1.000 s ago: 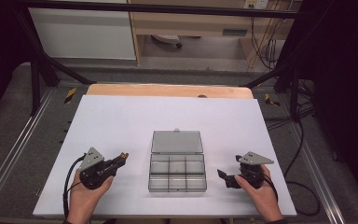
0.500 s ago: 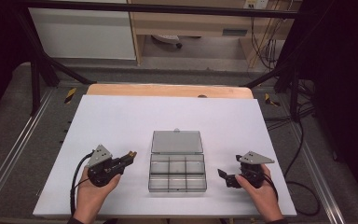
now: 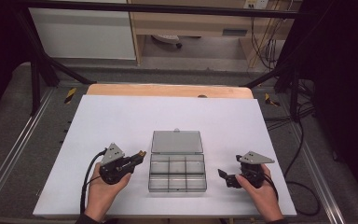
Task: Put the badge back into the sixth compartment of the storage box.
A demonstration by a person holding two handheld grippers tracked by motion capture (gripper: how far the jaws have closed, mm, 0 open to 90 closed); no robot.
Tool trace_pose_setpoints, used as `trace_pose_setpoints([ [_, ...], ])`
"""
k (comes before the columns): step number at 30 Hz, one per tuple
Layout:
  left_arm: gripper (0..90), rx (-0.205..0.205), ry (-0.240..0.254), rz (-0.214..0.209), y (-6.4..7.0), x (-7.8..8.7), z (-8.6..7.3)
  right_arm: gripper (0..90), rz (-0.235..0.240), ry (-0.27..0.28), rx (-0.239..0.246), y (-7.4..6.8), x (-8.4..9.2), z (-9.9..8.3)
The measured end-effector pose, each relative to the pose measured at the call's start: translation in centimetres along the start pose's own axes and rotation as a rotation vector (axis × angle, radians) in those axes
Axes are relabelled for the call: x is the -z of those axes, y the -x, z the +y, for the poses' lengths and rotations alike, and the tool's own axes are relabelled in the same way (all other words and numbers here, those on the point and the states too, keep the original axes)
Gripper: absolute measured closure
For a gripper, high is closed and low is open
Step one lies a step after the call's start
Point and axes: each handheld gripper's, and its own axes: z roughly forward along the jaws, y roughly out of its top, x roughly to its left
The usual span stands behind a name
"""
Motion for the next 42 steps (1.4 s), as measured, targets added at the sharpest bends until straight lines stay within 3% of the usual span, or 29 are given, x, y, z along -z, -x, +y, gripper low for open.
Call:
trace_pose_setpoints([
  [33,84.0,-0.019,0.001,-0.116,3.4,-2.6,1.9,5.6,-0.002,0.001,0.006,0.0,0.1,0.0],
  [42,84.0,-0.019,0.022,-0.138,4.6,-3.3,2.7,5.6,-0.003,-0.005,0.008,-0.1,0.0,-0.1],
])
